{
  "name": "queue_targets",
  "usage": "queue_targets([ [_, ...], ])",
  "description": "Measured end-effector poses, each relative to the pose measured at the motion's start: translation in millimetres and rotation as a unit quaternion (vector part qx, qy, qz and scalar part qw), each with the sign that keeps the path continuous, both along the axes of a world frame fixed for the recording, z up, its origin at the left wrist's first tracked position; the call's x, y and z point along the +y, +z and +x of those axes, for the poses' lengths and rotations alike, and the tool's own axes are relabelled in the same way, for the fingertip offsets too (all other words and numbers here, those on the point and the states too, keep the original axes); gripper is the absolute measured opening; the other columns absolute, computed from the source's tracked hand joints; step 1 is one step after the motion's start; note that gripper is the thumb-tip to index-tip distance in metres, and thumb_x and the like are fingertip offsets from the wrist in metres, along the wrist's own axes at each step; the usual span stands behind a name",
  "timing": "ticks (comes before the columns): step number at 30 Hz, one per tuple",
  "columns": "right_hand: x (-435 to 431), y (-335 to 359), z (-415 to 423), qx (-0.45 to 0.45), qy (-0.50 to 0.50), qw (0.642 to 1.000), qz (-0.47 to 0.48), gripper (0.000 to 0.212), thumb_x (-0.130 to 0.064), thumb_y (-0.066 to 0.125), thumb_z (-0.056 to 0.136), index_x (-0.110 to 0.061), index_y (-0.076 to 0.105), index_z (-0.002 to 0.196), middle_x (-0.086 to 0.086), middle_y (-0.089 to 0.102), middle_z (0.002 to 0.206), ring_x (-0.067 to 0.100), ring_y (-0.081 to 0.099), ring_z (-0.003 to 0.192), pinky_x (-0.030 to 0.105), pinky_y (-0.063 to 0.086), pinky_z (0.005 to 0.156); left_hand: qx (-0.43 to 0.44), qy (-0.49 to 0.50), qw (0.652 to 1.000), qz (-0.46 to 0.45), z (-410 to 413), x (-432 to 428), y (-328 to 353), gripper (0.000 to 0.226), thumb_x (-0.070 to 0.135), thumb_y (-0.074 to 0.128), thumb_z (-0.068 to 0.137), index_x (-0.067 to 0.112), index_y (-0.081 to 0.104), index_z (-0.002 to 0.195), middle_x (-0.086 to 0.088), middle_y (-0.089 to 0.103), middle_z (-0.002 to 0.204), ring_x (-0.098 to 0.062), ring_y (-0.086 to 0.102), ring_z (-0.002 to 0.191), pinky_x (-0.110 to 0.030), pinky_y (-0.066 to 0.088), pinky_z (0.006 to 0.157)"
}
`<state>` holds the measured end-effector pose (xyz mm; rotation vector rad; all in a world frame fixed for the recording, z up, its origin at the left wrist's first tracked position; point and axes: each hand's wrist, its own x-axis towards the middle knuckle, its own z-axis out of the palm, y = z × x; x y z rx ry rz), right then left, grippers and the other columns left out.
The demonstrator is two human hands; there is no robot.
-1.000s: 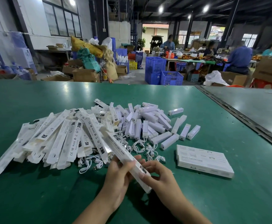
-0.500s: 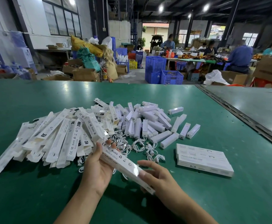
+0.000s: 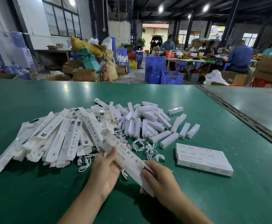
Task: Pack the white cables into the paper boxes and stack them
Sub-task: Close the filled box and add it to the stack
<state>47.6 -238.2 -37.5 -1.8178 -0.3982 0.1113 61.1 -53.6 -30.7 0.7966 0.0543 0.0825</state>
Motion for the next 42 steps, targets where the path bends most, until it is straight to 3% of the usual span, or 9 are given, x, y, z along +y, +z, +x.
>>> queue_targets([
  [3, 1.2, -0.6, 3.0, 0.033, -0.063, 0.994, 0.079, 0.016, -0.015, 0.059, 0.097, -0.027, 0.059, 0.107, 0.014, 0.071, 0.086, 0.030, 0.070, 0.067, 0.033, 0.056, 0.059, 0.006, 0.047, 0.981, 0.188, -5.2, -16.4, -10.3, 0.047, 0.007, 0.067, 0.089, 0.032, 0.050, 0.125, -0.005, 0.073, 0.112, -0.018, 0.073, 0.095, -0.036, 0.060, 0.076],
  [7, -2.7, -2.0, 6.6, 0.021, -0.085, 0.992, 0.091, 0.020, -0.018, 0.066, 0.092, -0.020, 0.052, 0.106, 0.008, 0.073, 0.087, 0.016, 0.068, 0.066, 0.024, 0.048, 0.056, -0.107, 0.105, 0.879, 0.453, -14.4, -29.0, -19.7, 0.084, 0.014, 0.080, 0.080, 0.064, 0.034, 0.129, 0.028, 0.052, 0.128, -0.001, 0.061, 0.110, -0.018, 0.052, 0.084],
  [10, -4.4, -3.0, 7.9, 0.002, -0.116, 0.989, 0.086, 0.021, -0.018, 0.073, 0.087, -0.017, 0.055, 0.098, 0.006, 0.072, 0.089, 0.022, 0.067, 0.073, 0.023, 0.048, 0.060, -0.170, 0.118, 0.800, 0.563, -18.8, -31.7, -22.9, 0.089, 0.021, 0.085, 0.076, 0.059, 0.033, 0.137, 0.040, 0.022, 0.143, 0.006, 0.045, 0.125, -0.015, 0.047, 0.097],
  [14, -3.5, -3.0, 7.4, -0.009, -0.135, 0.987, 0.083, 0.028, -0.020, 0.079, 0.080, -0.017, 0.057, 0.097, -0.003, 0.074, 0.090, 0.021, 0.068, 0.075, 0.026, 0.054, 0.066, -0.202, 0.143, 0.759, 0.603, -22.7, -35.0, -19.2, 0.089, 0.021, 0.088, 0.072, 0.050, 0.037, 0.138, 0.029, 0.005, 0.155, 0.002, 0.043, 0.128, -0.004, 0.037, 0.100],
  [17, -4.0, -0.5, 6.2, -0.018, -0.145, 0.986, 0.084, 0.029, -0.019, 0.081, 0.078, -0.018, 0.059, 0.097, -0.004, 0.075, 0.089, 0.013, 0.067, 0.071, 0.026, 0.054, 0.065, -0.218, 0.160, 0.746, 0.608, -23.2, -35.7, -13.4, 0.086, 0.018, 0.091, 0.066, 0.032, 0.046, 0.138, 0.005, 0.014, 0.160, -0.009, 0.050, 0.124, -0.002, 0.036, 0.099],
  [22, -5.8, 1.8, 5.7, -0.002, -0.097, 0.986, 0.139, 0.017, -0.027, 0.066, 0.083, -0.020, 0.070, 0.097, -0.003, 0.075, 0.090, 0.008, 0.067, 0.077, 0.018, 0.050, 0.069, -0.234, 0.169, 0.733, 0.616, -24.3, -32.0, -8.0, 0.071, 0.016, 0.087, 0.072, 0.025, 0.055, 0.135, -0.002, 0.028, 0.159, 0.007, 0.049, 0.123, 0.000, 0.034, 0.098],
  [27, -9.9, 4.8, 7.3, 0.027, -0.037, 0.982, 0.181, 0.062, 0.015, 0.035, 0.093, -0.029, 0.079, 0.096, -0.002, 0.076, 0.092, 0.006, 0.066, 0.083, 0.019, 0.051, 0.073, -0.219, 0.161, 0.740, 0.616, -23.9, -26.0, -7.6, 0.060, 0.004, 0.083, 0.076, 0.024, 0.061, 0.128, 0.005, 0.040, 0.152, 0.028, 0.032, 0.126, 0.004, 0.023, 0.101],
  [32, -12.5, 4.5, 6.3, -0.037, -0.048, 0.992, 0.112, 0.051, 0.011, 0.053, 0.092, -0.034, 0.075, 0.101, 0.004, 0.075, 0.087, 0.007, 0.066, 0.077, 0.023, 0.053, 0.076, -0.197, 0.105, 0.767, 0.601, -25.8, -22.2, -6.9, 0.058, 0.036, 0.076, 0.083, 0.046, 0.045, 0.131, 0.028, 0.027, 0.155, 0.021, 0.025, 0.136, 0.005, 0.020, 0.101],
  [42, -13.1, 1.5, 4.4, -0.057, -0.056, 0.985, 0.154, 0.016, 0.008, 0.070, 0.082, -0.006, 0.063, 0.085, 0.006, 0.076, 0.094, 0.016, 0.073, 0.083, 0.027, 0.057, 0.066, -0.202, 0.090, 0.802, 0.554, -26.0, -19.5, -4.4, 0.055, 0.046, 0.074, 0.073, 0.020, 0.069, 0.122, 0.022, 0.056, 0.136, 0.004, 0.054, 0.124, -0.010, 0.046, 0.095],
])
